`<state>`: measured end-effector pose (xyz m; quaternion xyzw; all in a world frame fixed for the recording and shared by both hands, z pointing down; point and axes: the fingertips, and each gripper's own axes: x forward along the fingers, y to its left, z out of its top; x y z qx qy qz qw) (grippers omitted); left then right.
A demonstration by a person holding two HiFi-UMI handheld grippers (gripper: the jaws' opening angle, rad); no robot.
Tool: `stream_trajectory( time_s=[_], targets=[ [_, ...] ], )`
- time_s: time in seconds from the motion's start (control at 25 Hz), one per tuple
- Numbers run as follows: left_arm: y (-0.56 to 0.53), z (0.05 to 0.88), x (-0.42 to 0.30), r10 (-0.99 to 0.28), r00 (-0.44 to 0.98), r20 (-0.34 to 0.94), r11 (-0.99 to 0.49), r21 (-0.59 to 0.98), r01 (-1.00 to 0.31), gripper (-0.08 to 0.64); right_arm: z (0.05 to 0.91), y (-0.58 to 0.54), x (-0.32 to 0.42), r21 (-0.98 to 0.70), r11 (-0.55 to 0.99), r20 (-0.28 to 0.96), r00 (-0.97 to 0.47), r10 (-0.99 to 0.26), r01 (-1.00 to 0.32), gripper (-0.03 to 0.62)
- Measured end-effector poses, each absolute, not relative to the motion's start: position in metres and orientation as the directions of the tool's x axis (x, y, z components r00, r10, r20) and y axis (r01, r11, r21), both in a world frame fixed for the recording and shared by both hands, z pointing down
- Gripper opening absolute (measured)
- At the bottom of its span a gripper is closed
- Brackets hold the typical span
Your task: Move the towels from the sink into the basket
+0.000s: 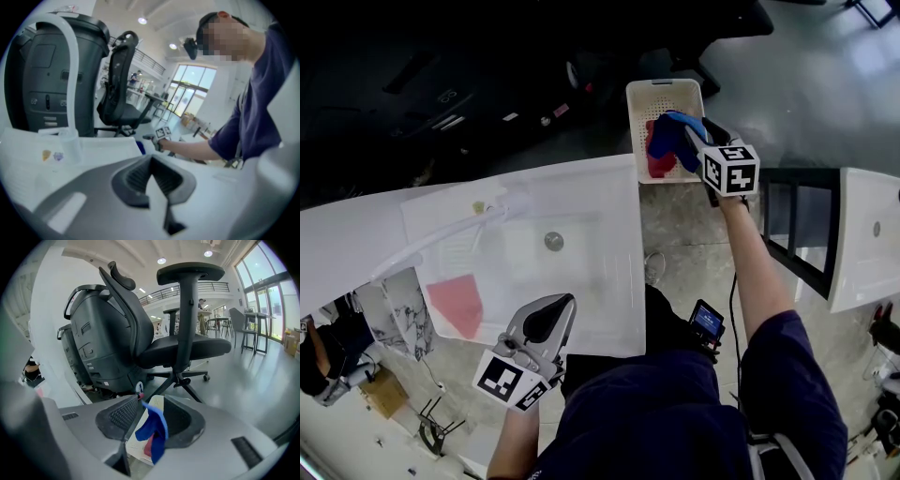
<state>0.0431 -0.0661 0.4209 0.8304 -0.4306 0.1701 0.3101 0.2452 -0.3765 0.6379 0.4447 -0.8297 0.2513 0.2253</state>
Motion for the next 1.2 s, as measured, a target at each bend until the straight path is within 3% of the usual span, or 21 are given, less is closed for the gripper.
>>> stream_trajectory(
  time_s=[0.56,1.2],
  targets=[
    [-0.056,0.404,0.043,-0.632,0.589,0.504,-0.463,0.364,-0.808,0.003,0.596,-0.335,0.264,-0.242,0.447,0.554,-0.501,-0.666,-0.861,0.149],
    [-0.036,0.360,0.057,-0.647,0.644,0.409,-0.558,0.322,-0.765,0.003,0.449,-0.265,0.249,-0.185,0.570,0.344,-0.596,-0.725,-0.800,0.026]
  ],
)
